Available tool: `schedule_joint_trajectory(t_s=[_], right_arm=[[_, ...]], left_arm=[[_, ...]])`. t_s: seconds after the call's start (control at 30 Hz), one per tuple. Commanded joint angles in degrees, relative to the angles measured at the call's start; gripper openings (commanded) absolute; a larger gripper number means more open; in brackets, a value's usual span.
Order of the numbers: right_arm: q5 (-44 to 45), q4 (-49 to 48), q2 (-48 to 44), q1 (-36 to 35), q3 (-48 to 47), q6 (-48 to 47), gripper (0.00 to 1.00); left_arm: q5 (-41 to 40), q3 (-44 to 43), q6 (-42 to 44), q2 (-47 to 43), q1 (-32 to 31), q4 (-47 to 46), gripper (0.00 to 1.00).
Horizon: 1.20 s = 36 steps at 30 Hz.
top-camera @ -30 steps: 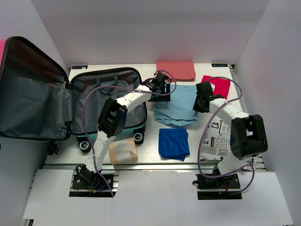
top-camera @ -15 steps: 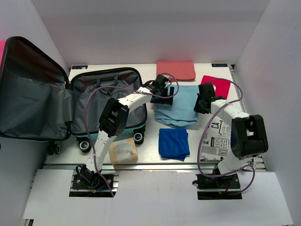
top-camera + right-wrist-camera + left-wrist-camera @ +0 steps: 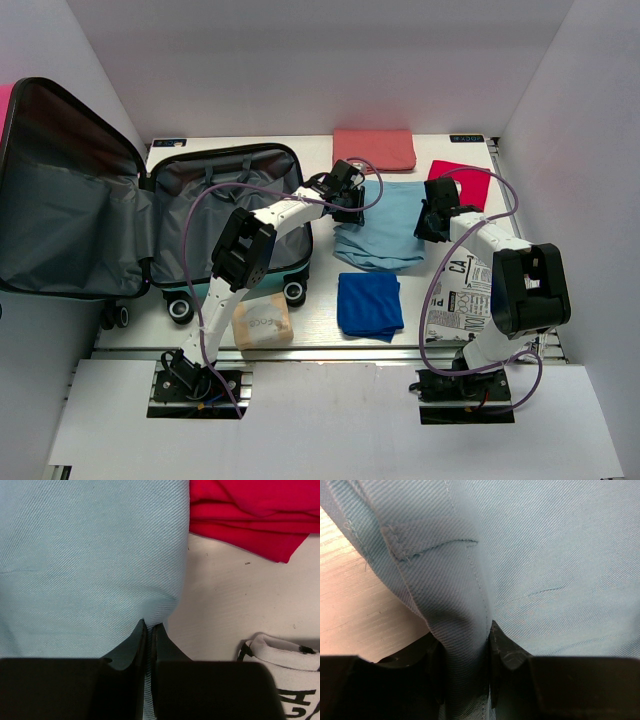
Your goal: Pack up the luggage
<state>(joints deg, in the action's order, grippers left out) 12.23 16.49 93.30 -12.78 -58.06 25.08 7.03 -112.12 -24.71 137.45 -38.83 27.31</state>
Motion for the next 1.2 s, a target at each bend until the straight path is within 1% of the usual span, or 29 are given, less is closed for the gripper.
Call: schedule_joint_trajectory(t_s=[0.0, 0.03, 0.17, 0.23, 0.27, 0.33, 0.37, 0.4, 0.5, 0.57, 0.6, 0.63, 0.73, 0.8, 0.83, 0.87, 0.9, 0.93, 0.97, 1.0, 1.03, 1.07, 1.13, 1.17], right_arm=[[-3.3, -2.3, -0.7, -0.4, 0.1, 0.2, 0.00], [-3.4, -2.3, -1.2, -0.5, -0.2, -0.3, 0.00], [-4.5, -2.4, -3.7, -0.7, -4.0, -1.5, 0.00], [-7.4, -3.6, -6.0, -1.1, -6.8, -2.2, 0.00], [-8.8, -4.3, -6.7, -0.9, -7.7, -2.6, 0.00], [-11.1, -5.4, -8.9, -1.5, -10.3, -2.9, 0.00], [-11.6, -5.4, -9.4, -1.8, -11.2, -4.0, 0.00], [-13.6, -5.2, -9.6, -2.2, -12.2, -4.2, 0.00], [-16.7, -4.1, -9.6, -4.0, -16.2, -5.5, 0.00], [-17.8, -3.8, -8.9, -6.7, -18.7, -6.3, 0.00], [-18.0, -4.0, -7.7, -8.2, -19.6, -6.4, 0.00], [-18.6, -4.0, -6.8, -8.9, -20.8, -6.4, 0.00], [-22.5, -4.5, -2.4, -14.4, -26.7, -6.9, 0.00], [-22.7, -5.0, 1.7, -19.4, -31.8, -8.6, 0.00], [-22.5, -5.3, 3.6, -20.3, -33.5, -9.3, 0.00], [-22.7, -5.9, 5.4, -21.2, -37.0, -9.6, 0.00], [-22.9, -6.1, 9.6, -23.8, -38.9, -9.8, 0.00], [-23.0, -6.6, 11.7, -24.3, -40.5, -9.6, 0.00], [-23.0, -6.7, 16.1, -25.0, -44.4, -9.6, 0.00], [-22.4, -6.9, 18.0, -26.7, -46.2, -9.6, 0.00], [-21.3, -6.9, 20.1, -26.9, -47.9, -9.3, 0.00], [-19.6, -7.1, 21.9, -27.2, -49.4, -9.3, 0.00], [-19.9, -6.9, 30.1, -28.3, -55.4, -8.9, 0.00], [-19.9, -6.9, 30.1, -28.6, -56.3, -8.9, 0.00]], left_arm=[[7.0, 0.9, -1.0, 1.5, -4.0, 3.2, 0.00], [5.9, 0.3, -0.1, 0.6, -4.0, 3.2, 0.00], [-3.4, -4.4, 5.0, -7.5, -4.0, 2.8, 0.00], [-3.9, -6.7, 6.0, -11.5, -4.0, 3.2, 0.00], [-4.0, -7.3, 6.0, -11.5, -4.0, 3.4, 0.00], [-6.1, -6.8, 6.2, -15.4, -3.4, 4.1, 0.00], [-8.2, -6.4, 6.3, -16.8, -3.4, 4.2, 0.00], [-12.2, -5.8, 6.3, -19.5, -3.4, 4.6, 0.00], [-18.4, -3.3, 6.6, -24.5, -2.8, 5.6, 0.00], [-22.4, -3.5, 6.7, -26.3, -2.2, 7.6, 0.00], [-27.8, -3.8, 5.7, -27.8, -1.7, 10.2, 0.00], [-29.9, -3.7, 5.2, -28.6, -0.6, 11.1, 0.00], [-34.8, 0.3, 3.7, -33.0, 2.3, 12.0, 0.00], [-36.3, 4.2, 2.7, -35.5, 3.8, 12.2, 0.00], [-38.4, 6.0, 2.3, -38.2, 5.0, 11.8, 0.00], [-39.1, 10.2, 1.9, -39.7, 5.6, 11.2, 0.00], [-39.8, 12.8, 1.6, -41.2, 6.3, 9.4, 0.00], [-41.5, 15.3, 1.7, -44.0, 7.6, 8.3, 0.00], [-42.0, 18.0, 2.5, -45.8, 8.4, 6.7, 0.00], [-42.0, 23.9, 3.5, -47.0, 9.2, 2.8, 0.00], [-41.7, 27.1, 5.8, -49.5, 9.8, -0.5, 0.00], [-41.9, 30.0, 7.2, -50.3, 11.4, -3.2, 0.00], [-40.3, 33.4, 8.6, -49.9, 14.9, -6.8, 0.00], [-40.2, 33.4, 8.6, -49.9, 14.9, -7.0, 0.00]])
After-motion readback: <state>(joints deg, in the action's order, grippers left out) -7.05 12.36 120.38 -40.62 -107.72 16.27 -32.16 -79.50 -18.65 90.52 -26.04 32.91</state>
